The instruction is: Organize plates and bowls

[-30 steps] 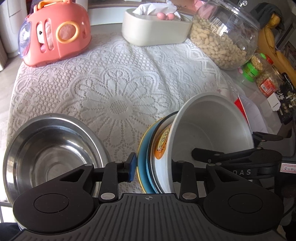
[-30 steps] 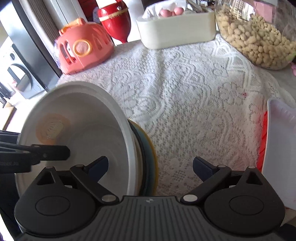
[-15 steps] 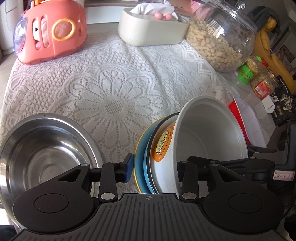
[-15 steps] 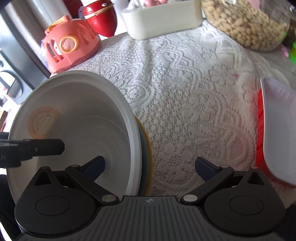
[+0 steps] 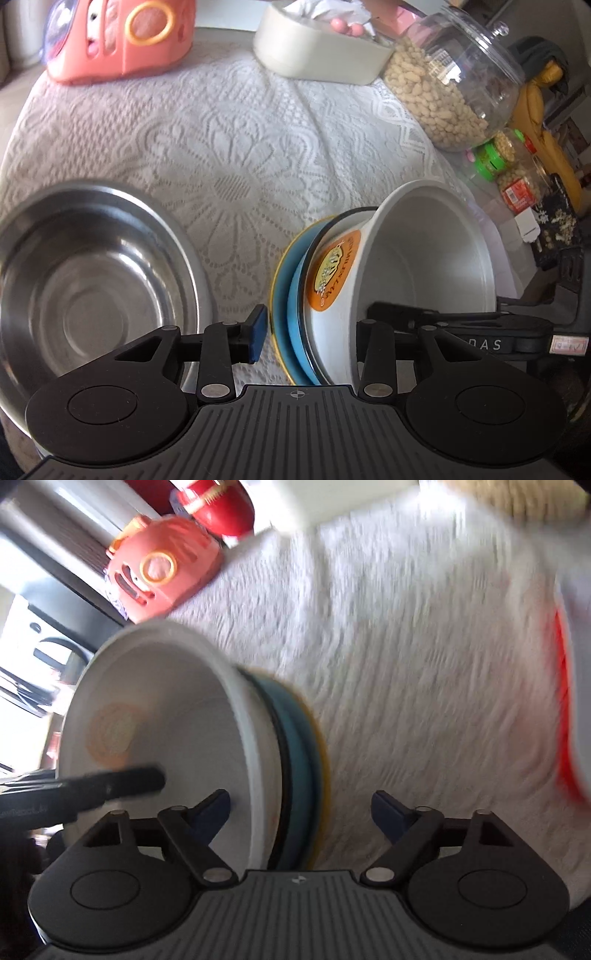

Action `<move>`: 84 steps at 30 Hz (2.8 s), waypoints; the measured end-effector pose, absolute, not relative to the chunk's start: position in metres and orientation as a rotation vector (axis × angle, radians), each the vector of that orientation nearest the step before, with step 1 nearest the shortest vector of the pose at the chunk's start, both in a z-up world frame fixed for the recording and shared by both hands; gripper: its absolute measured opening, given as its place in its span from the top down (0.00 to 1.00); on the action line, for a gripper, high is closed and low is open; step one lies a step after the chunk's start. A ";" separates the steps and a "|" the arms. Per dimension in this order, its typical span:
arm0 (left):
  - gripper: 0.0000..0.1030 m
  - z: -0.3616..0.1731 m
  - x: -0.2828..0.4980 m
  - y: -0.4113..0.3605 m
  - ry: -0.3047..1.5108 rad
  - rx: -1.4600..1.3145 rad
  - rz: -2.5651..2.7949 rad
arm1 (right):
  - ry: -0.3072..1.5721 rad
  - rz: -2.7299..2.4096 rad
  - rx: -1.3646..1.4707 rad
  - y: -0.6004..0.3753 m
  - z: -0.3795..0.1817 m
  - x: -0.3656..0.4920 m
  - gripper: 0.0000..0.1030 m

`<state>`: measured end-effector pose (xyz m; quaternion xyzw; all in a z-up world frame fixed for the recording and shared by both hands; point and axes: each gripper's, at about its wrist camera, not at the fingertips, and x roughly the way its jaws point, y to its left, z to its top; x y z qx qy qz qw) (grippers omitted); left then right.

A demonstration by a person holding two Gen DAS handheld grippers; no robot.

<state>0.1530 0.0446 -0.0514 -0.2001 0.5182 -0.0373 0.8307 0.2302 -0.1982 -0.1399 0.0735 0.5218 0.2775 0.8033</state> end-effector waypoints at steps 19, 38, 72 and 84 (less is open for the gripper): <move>0.64 -0.004 0.146 0.057 0.987 -0.464 -0.004 | 0.954 0.655 0.190 -0.211 -0.105 0.238 0.43; 0.66 -0.014 0.059 0.179 0.971 -0.494 0.482 | 0.952 0.876 -0.001 -0.102 -0.008 0.263 0.46; 0.46 -0.076 0.093 0.191 0.977 -0.675 0.397 | 1.427 0.683 -0.122 0.035 -0.110 0.317 0.42; 0.54 0.014 0.094 0.132 0.770 -0.566 0.072 | 0.828 0.736 -0.273 -0.067 0.002 0.256 0.40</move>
